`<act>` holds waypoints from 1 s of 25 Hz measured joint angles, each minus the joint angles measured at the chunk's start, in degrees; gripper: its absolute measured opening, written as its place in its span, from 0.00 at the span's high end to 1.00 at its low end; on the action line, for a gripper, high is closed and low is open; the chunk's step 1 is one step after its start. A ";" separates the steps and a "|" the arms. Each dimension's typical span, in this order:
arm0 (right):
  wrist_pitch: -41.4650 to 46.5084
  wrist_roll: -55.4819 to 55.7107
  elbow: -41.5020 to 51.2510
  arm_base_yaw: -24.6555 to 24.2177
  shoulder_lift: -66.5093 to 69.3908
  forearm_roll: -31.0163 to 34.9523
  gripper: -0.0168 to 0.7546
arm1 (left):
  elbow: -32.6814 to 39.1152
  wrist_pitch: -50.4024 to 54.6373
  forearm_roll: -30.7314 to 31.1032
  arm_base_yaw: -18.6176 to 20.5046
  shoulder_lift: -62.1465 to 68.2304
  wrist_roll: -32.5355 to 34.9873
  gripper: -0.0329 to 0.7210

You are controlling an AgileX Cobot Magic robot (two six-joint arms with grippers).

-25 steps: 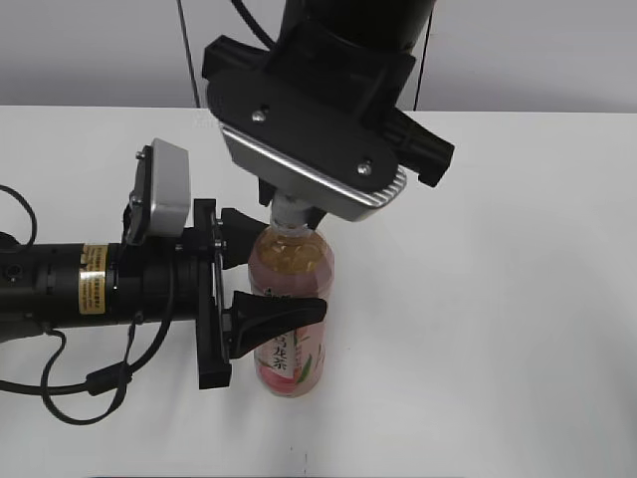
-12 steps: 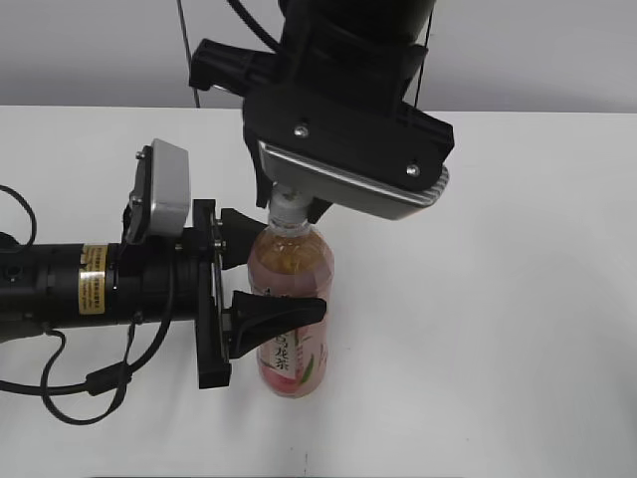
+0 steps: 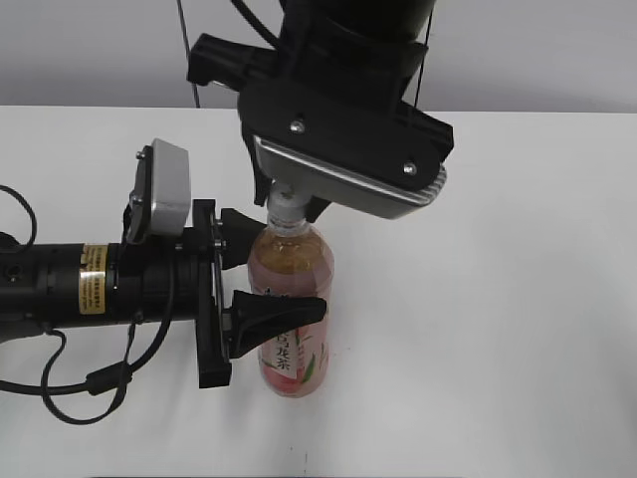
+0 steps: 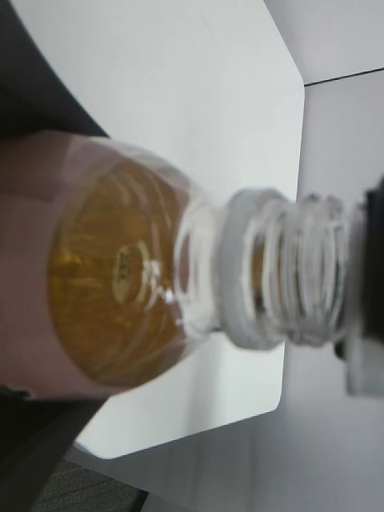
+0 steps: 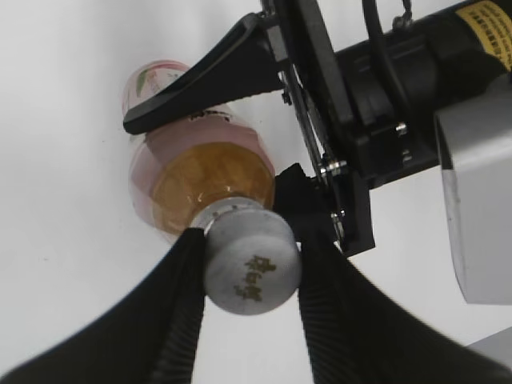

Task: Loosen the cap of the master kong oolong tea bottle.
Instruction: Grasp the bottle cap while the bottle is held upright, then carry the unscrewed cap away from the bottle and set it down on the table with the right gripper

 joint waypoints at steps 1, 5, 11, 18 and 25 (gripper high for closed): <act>0.00 0.00 0.00 0.05 0.00 -0.74 0.62 | 0.00 0.00 0.00 0.00 0.00 0.00 0.35; 0.00 0.00 0.00 0.05 0.00 -2.73 0.62 | 0.00 0.00 0.00 0.00 0.00 0.00 0.35; 0.00 2.55 0.00 0.05 -1.71 -3.15 0.62 | 0.00 0.00 0.00 0.00 0.00 0.00 0.35; 0.00 17.40 0.00 -2.22 -2.01 -9.17 0.62 | 0.00 0.00 0.00 0.00 0.00 0.00 0.35; 0.00 35.77 0.00 -13.34 -1.70 -8.29 0.62 | 0.00 0.00 0.00 0.00 0.00 0.00 0.35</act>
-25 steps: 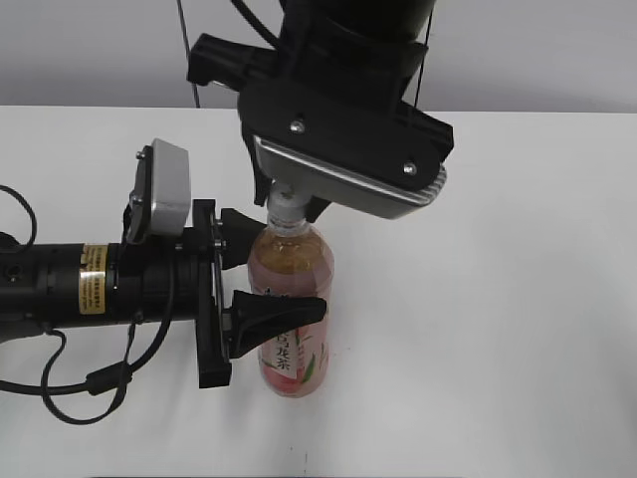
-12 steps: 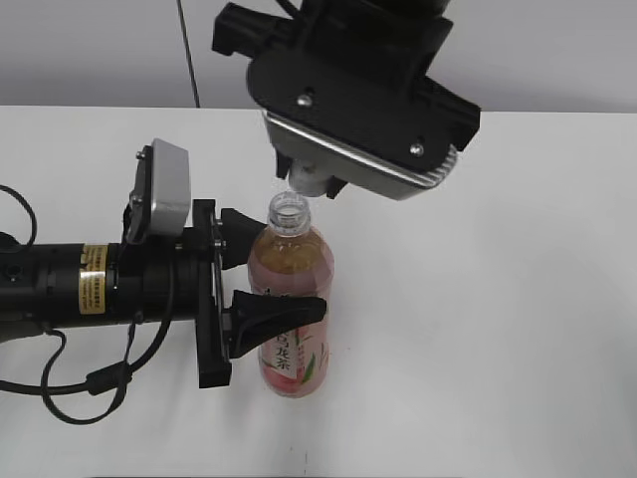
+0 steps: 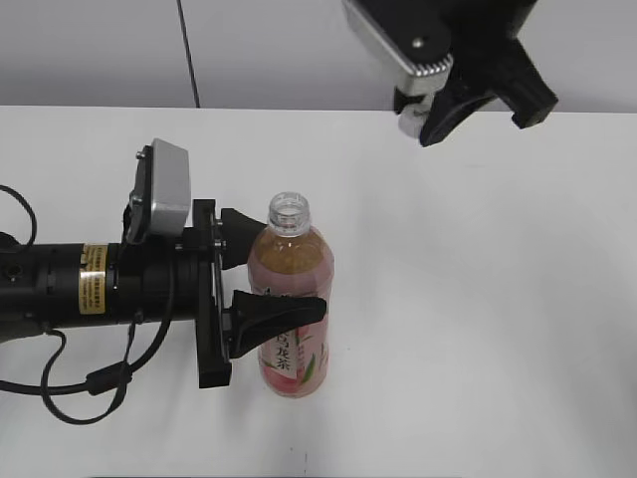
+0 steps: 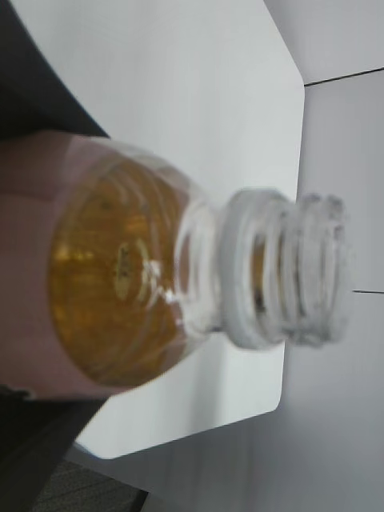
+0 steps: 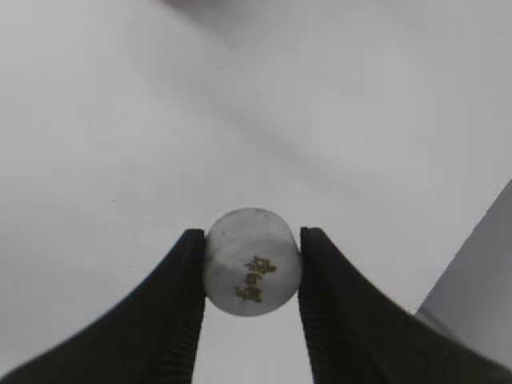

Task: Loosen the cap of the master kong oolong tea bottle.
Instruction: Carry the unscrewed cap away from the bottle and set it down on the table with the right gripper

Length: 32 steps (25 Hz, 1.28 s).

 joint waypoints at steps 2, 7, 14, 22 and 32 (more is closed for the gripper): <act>0.00 4.59 0.00 -4.96 0.32 2.62 0.62 | 0.00 0.00 0.00 0.00 0.00 0.00 0.35; 0.00 12.18 0.00 -15.87 2.27 12.01 0.62 | 0.00 0.00 0.00 0.00 0.00 0.00 0.35; -0.10 41.52 0.88 -20.57 7.61 3.29 0.62 | 0.00 -0.01 -0.06 0.00 0.00 0.00 0.35; -0.77 54.07 12.74 -20.63 10.93 5.93 0.62 | 0.00 -0.01 -0.11 0.00 0.00 0.00 0.35; -17.58 68.57 31.91 -20.63 10.95 2.67 0.62 | 0.00 -0.01 -0.11 0.00 0.00 0.00 0.35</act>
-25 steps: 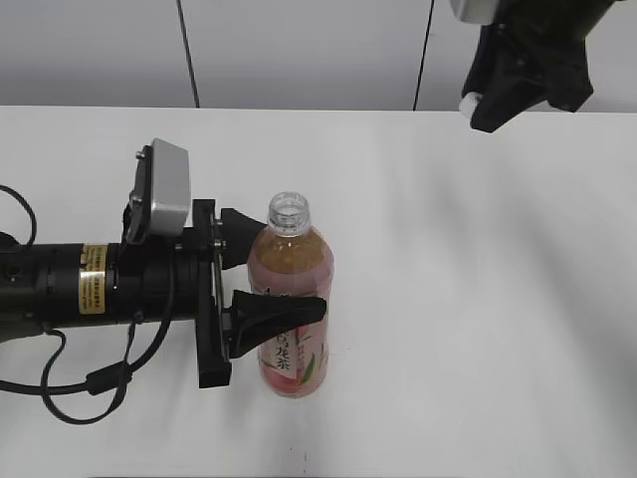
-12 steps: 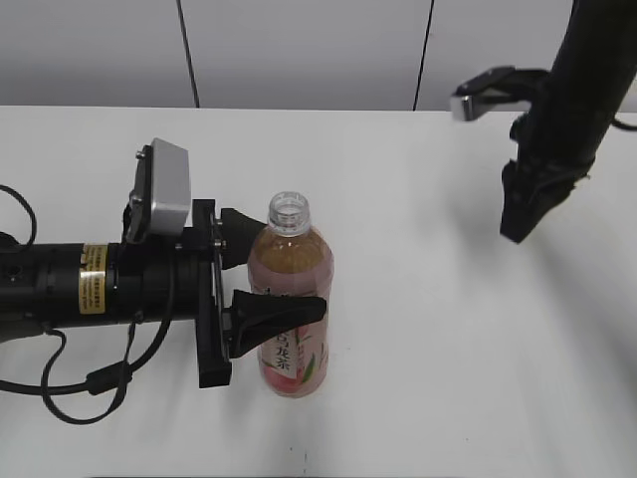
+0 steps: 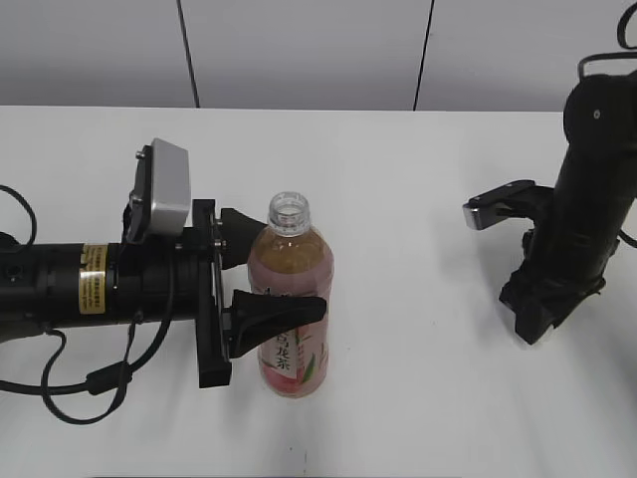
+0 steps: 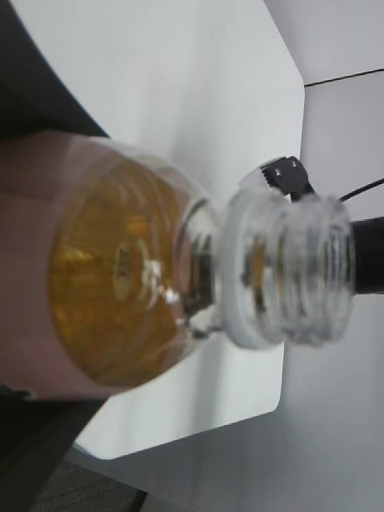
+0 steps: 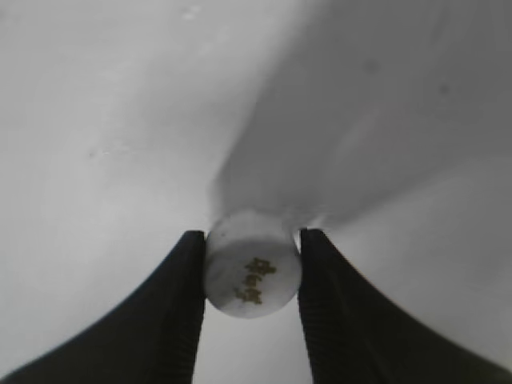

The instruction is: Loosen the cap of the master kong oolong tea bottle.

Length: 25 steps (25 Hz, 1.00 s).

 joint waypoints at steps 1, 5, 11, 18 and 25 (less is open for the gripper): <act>-2.20 1.68 1.05 0.00 0.00 -1.11 0.62 | 0.00 0.00 0.00 0.00 0.00 0.00 0.35; -5.69 4.15 3.33 0.00 0.00 -0.88 0.57 | 0.00 0.00 0.00 0.00 0.00 0.00 0.35; -5.26 9.47 3.35 0.00 0.00 1.30 0.19 | 0.00 0.00 0.00 0.00 0.00 0.00 0.35; 5.75 14.13 3.35 0.00 -5.28 1.89 0.32 | 0.00 0.00 0.00 0.00 0.00 0.00 0.35; 12.62 17.92 3.76 0.00 -22.26 0.28 0.34 | 0.00 0.00 0.00 0.00 0.00 0.00 0.35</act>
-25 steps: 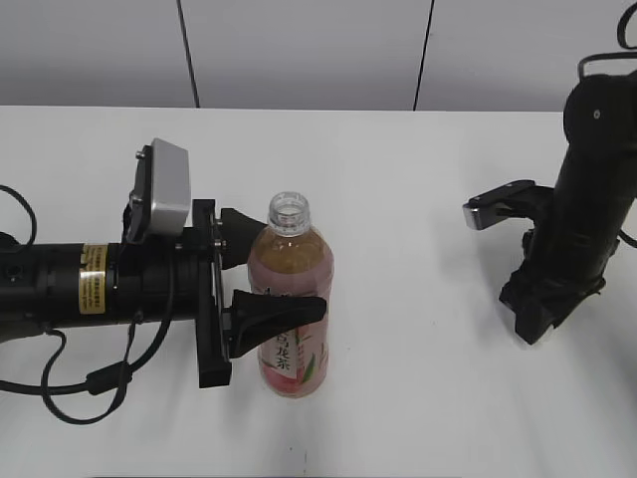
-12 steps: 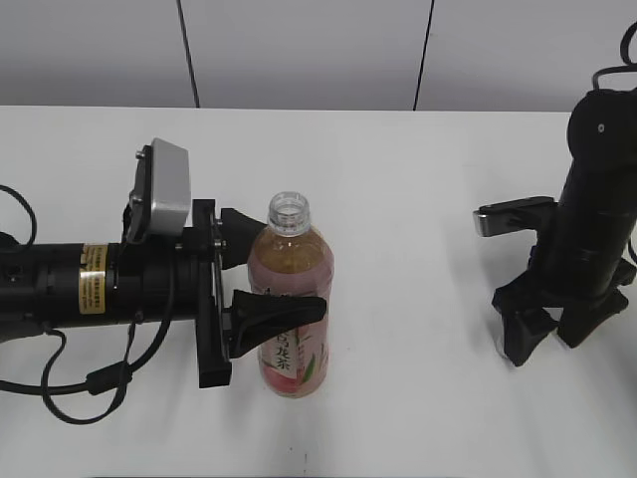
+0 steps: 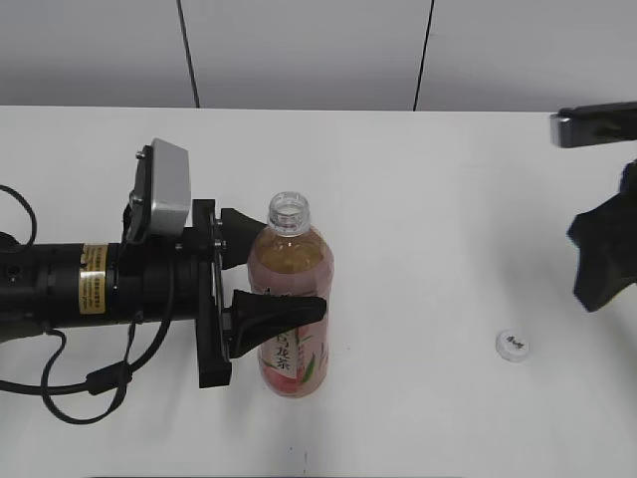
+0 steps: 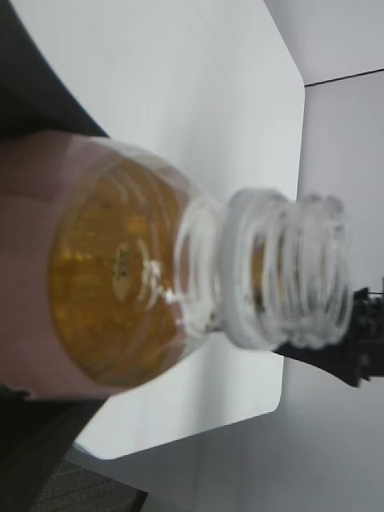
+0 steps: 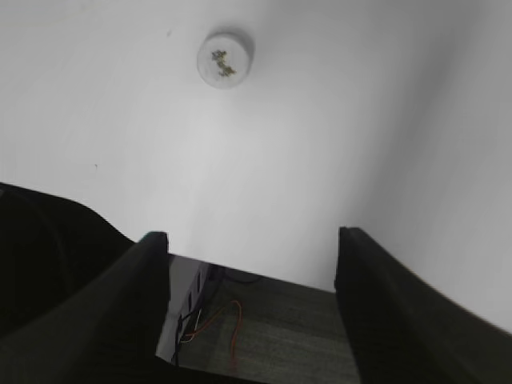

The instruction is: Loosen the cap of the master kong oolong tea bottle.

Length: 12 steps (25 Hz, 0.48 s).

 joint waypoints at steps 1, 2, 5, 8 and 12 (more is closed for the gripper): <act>1.77 0.72 0.45 0.00 -3.14 -1.07 0.34 | 0.00 0.00 0.00 0.00 0.00 0.00 0.35; 2.55 1.37 1.17 0.00 -6.37 -2.16 0.34 | 0.00 0.00 0.00 0.00 0.00 0.00 0.35; 3.53 2.47 4.06 0.00 -16.20 -4.46 0.34 | 0.00 0.00 0.00 0.00 0.00 0.00 0.35; 3.58 2.90 7.73 0.00 -26.44 -4.85 0.34 | 0.00 0.00 0.00 0.00 0.00 0.00 0.35; 3.58 3.03 13.79 0.00 -39.87 -4.93 0.35 | 0.00 0.05 0.00 0.00 0.00 0.00 0.35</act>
